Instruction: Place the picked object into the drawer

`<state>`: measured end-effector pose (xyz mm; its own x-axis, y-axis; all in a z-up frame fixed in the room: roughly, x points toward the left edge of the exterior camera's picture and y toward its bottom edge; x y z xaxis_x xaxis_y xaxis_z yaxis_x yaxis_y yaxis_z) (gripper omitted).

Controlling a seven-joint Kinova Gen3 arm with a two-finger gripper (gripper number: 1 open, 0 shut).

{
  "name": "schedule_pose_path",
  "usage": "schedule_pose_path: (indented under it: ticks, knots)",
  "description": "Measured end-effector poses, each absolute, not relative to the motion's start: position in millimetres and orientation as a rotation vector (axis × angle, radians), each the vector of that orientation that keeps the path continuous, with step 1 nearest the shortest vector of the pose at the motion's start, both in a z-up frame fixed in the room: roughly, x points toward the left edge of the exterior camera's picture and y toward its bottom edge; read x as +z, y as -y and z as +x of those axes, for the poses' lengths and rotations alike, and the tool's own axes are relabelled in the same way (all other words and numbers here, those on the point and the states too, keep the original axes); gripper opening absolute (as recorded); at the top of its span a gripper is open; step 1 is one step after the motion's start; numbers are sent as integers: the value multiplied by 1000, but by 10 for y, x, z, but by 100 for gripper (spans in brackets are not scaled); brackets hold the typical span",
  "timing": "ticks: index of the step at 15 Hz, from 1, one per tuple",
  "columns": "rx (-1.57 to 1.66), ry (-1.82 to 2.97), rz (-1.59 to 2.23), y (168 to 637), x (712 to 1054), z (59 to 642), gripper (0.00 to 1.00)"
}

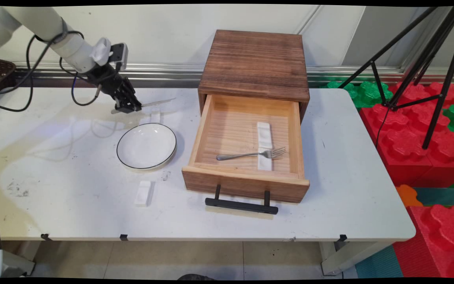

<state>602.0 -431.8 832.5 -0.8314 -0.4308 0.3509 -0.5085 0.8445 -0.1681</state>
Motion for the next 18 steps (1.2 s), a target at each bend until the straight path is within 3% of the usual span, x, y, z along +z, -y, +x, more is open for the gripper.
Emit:
schedule_pose_path:
  ticks: [11,18]
  knots:
    - [365,2653,635,3940,9167,5679,0]
    - [351,2595,569,3815,9527,5323,0]
